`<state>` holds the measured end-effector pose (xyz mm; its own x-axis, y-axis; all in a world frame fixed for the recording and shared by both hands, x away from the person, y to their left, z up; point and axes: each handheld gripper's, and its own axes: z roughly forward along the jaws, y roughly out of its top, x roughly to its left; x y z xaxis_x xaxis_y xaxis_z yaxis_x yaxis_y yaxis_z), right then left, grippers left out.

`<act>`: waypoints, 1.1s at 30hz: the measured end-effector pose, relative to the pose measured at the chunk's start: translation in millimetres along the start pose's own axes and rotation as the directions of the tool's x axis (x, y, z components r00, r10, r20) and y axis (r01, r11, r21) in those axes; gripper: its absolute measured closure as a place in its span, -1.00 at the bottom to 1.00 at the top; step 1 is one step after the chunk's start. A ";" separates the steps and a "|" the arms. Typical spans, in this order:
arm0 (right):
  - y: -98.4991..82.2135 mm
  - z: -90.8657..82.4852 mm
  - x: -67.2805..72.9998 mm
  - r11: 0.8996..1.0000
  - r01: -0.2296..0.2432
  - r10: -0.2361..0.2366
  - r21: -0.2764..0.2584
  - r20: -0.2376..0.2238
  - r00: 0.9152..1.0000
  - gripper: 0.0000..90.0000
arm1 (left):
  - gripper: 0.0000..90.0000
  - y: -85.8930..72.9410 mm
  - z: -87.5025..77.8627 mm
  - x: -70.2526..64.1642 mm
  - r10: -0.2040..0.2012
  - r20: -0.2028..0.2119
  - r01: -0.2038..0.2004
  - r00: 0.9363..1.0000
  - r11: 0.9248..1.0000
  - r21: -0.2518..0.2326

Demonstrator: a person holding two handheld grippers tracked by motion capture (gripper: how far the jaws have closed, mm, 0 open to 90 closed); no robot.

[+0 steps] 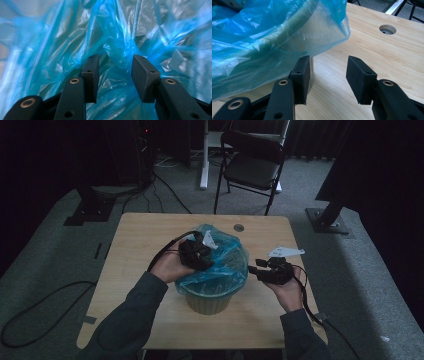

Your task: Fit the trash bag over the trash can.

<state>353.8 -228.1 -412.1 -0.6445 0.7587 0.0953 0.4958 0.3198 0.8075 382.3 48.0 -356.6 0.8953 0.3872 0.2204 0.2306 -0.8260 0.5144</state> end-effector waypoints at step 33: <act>-2.9 -1.8 0.2 1.000 0.007 -0.007 -0.014 0.007 1.000 0.19 | 0.18 -21.0 -21.9 13.0 -0.100 -0.029 0.093 0.995 0.978 -0.189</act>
<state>351.2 -230.0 -413.4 -0.6441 0.7602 0.0856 0.4830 0.3174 0.8160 380.7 79.4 -346.5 0.8561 0.4798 0.1918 0.2367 -0.6941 0.6799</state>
